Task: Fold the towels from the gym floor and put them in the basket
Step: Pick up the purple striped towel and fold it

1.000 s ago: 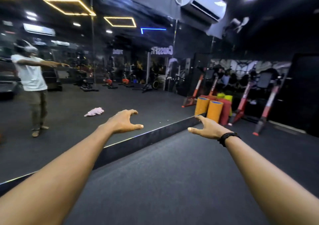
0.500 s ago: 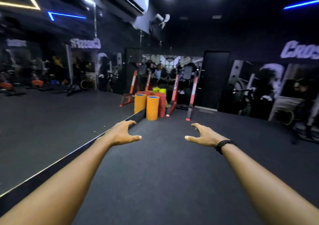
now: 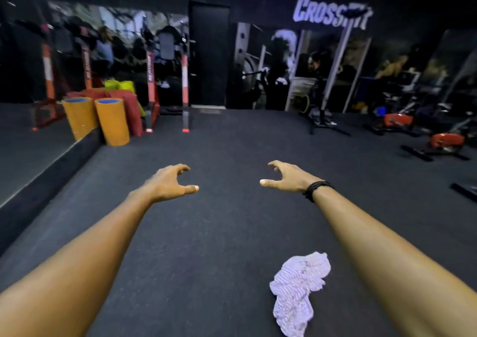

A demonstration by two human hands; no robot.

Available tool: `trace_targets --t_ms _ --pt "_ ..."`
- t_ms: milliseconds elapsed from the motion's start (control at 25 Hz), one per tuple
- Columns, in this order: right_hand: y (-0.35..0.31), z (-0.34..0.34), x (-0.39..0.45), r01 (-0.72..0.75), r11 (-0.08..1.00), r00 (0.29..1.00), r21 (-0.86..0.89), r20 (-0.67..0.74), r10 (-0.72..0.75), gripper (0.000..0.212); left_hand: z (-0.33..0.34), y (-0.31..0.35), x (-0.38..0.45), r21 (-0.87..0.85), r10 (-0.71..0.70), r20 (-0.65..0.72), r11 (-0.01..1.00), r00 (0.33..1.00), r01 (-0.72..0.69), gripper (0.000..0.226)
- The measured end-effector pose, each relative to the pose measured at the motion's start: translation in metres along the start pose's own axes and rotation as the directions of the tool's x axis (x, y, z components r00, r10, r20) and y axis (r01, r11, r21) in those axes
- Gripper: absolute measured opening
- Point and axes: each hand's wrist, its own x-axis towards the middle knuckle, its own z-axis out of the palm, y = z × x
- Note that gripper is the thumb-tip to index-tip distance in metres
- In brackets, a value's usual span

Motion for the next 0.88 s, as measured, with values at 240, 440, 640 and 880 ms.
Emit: trace_targets --t_ms 240,440,640,880 --pt "0.122 -0.007 0.051 -0.151 0.988 0.988 0.014 -0.009 0.151 0.086 0.087 0.060 0.117 -0.008 0.117 0.118 0.993 0.986 -0.117 0.075" --pt "0.231 -0.020 0.093 -0.258 0.965 0.966 0.040 0.021 0.257 0.085 0.161 0.125 0.222 -0.013 0.146 0.225 0.989 0.963 -0.147 0.076" --pt "0.338 -0.021 0.131 -0.379 0.923 0.925 0.070 0.073 0.374 0.084 0.246 0.179 0.302 -0.030 0.198 0.362 0.979 0.911 -0.201 0.074" --pt "0.437 0.033 0.161 -0.539 0.838 0.832 0.085 0.208 0.514 0.085 0.351 0.194 0.391 -0.027 0.218 0.543 0.970 0.811 -0.242 0.071"
